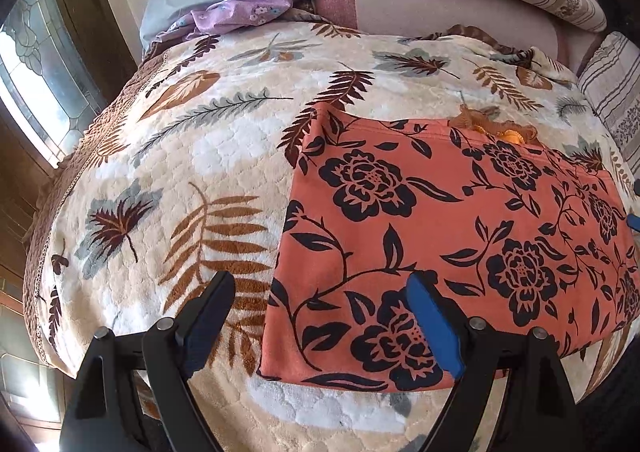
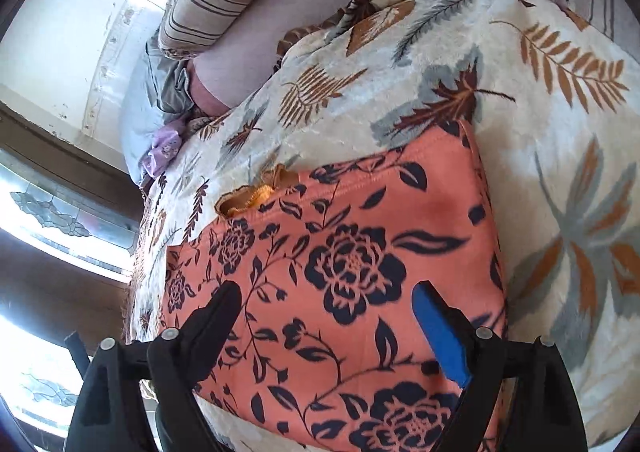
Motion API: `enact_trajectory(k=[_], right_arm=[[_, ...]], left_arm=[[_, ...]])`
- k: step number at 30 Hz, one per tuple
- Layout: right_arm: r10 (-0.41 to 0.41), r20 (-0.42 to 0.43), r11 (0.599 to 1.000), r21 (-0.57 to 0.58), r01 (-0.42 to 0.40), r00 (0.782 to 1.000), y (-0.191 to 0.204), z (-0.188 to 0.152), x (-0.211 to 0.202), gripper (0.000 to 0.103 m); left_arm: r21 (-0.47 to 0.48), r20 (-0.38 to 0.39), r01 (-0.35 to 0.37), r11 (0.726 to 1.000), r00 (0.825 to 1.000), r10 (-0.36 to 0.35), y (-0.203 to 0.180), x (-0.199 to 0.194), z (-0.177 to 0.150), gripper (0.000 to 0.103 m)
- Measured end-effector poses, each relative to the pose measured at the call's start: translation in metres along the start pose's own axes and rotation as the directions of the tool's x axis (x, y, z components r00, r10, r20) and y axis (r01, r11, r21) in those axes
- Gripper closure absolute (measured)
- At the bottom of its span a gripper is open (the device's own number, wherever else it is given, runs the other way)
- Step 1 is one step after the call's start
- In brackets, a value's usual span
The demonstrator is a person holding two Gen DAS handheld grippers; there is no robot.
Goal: Fold small clothes
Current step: 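Press both open tools on the folded coral shirt to flatten it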
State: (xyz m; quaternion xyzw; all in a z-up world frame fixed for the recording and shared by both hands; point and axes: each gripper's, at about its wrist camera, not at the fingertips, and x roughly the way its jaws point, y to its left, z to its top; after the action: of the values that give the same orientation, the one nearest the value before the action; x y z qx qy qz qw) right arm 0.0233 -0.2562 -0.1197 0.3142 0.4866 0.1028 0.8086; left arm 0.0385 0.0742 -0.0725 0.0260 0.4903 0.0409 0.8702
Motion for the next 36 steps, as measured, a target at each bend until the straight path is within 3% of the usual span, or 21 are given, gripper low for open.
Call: enact_trajectory(k=[4,8,10,12,14,16,19,23,27,29,32,36], right_arm=[[-0.104,-0.044,0.989,0.102,0.108,0.994,-0.035,0.025,0.034,0.014],[-0.027,0.02,0.997,0.071,0.025,0.999,-0.019,0.032,0.018,0.013],[-0.052,0.026,0.998,0.044,0.051,0.998,-0.019,0.034,0.021,0.013],[-0.099,-0.035,0.992,0.081,0.102,0.994,-0.039,0.037,0.037,0.013],[-0.052,0.006,0.989,0.141,0.051,0.999,-0.047,0.038,0.03,0.013],[-0.057,0.048,0.992,0.113,0.051,0.997,-0.031,0.032,0.008,0.013],[0.004,0.074,0.998,0.061,-0.009,0.997,-0.009,0.002,-0.024,0.013],[0.128,0.041,0.985,0.111,-0.132,0.991,0.003,-0.066,-0.049,0.013],[0.243,-0.007,0.932,0.279,-0.231,0.97,-0.01,-0.135,-0.038,0.013],[0.25,-0.013,0.907,0.353,-0.229,0.968,-0.022,-0.159,-0.024,0.013],[0.254,0.059,0.853,0.457,-0.253,0.965,-0.044,-0.172,-0.015,0.013],[0.234,0.209,0.792,0.525,-0.311,0.949,-0.068,-0.162,-0.025,0.013]], left_arm=[[-0.011,-0.004,-0.01,1.0,1.0,0.01,0.003,0.001,0.004,0.015],[-0.017,-0.006,-0.024,1.0,1.0,0.024,0.007,0.003,0.005,0.015],[-0.018,-0.015,-0.029,0.999,0.999,0.029,0.008,0.005,0.005,0.015],[-0.022,-0.012,-0.031,0.999,0.999,0.03,0.007,0.002,0.005,0.015],[-0.021,-0.004,-0.022,1.0,1.0,0.022,0.007,-0.004,0.004,0.015],[-0.015,0.015,-0.029,0.999,0.999,0.03,0.008,-0.012,0.003,0.015],[-0.032,0.026,-0.019,0.999,0.999,0.02,0.01,-0.019,0.001,0.015],[-0.064,0.04,0.034,0.997,0.999,-0.032,0.005,-0.025,-0.005,0.015],[-0.031,0.019,0.066,0.997,0.998,-0.066,-0.016,-0.02,-0.009,0.015],[-0.006,0.02,0.08,0.997,0.997,-0.08,-0.028,-0.02,-0.011,0.015],[0.013,0.012,0.089,0.996,0.996,-0.089,-0.041,-0.019,-0.012,0.015],[0.015,0.004,0.106,0.994,0.994,-0.106,-0.053,-0.016,-0.013,0.015]])
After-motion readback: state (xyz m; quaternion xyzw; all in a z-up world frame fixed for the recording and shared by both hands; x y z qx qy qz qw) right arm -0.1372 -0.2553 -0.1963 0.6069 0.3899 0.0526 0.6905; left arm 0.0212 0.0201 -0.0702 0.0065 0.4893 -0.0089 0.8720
